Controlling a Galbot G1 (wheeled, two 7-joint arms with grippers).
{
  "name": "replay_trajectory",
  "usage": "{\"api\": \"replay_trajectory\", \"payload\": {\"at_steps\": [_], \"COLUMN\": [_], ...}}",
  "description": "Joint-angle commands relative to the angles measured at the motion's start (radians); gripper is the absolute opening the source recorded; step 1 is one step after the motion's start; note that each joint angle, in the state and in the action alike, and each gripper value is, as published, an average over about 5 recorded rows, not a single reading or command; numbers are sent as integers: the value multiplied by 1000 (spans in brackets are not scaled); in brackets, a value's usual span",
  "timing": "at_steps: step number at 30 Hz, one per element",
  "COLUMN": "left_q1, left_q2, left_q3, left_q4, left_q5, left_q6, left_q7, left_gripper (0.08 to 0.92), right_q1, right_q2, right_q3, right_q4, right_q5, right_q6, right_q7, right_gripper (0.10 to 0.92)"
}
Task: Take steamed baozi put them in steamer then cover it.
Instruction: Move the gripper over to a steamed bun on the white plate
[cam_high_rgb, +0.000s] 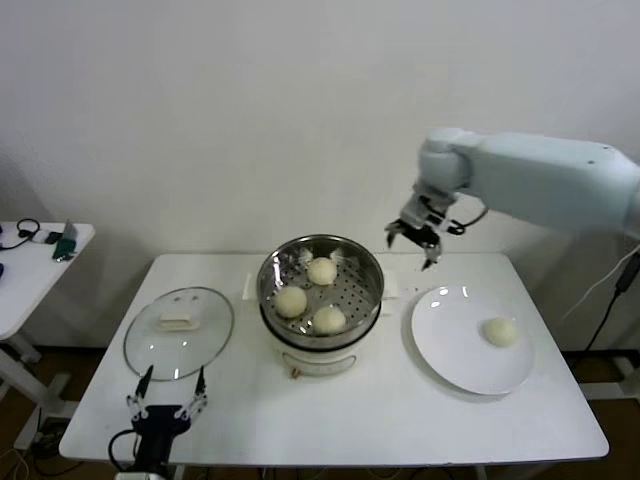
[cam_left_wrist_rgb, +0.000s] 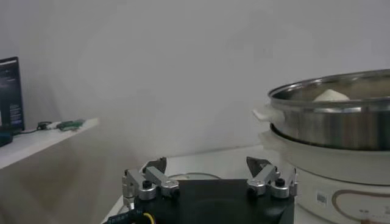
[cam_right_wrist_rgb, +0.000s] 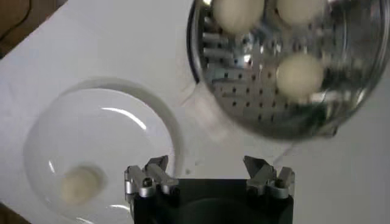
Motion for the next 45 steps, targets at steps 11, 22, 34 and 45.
{"api": "replay_trajectory", "payload": {"at_steps": [11,22,34,45], "left_q1": [18,47,61,61], "left_q2": [-7,-26,-37,-38], "left_q3": [0,-4,5,1], "left_q4": [-13,-25,-30,-31], "left_q5": [34,60,81,83], "left_q6": [9,6,5,5], "left_q7": [-2,-3,-2,-4], "left_gripper": [823,823,823,823], "right_q1": [-574,-685,-728,-743], "right_q2": [-349,-237,-162,-94], "right_q3": [423,561,623,662], "right_q4": [-145,-303,-381,-449], "right_q5": [-268,-340,-398,-428], "right_q6": [-203,-154,-113,-81], "right_q7": [24,9,2,3], "right_gripper": [823,823,823,823]}}
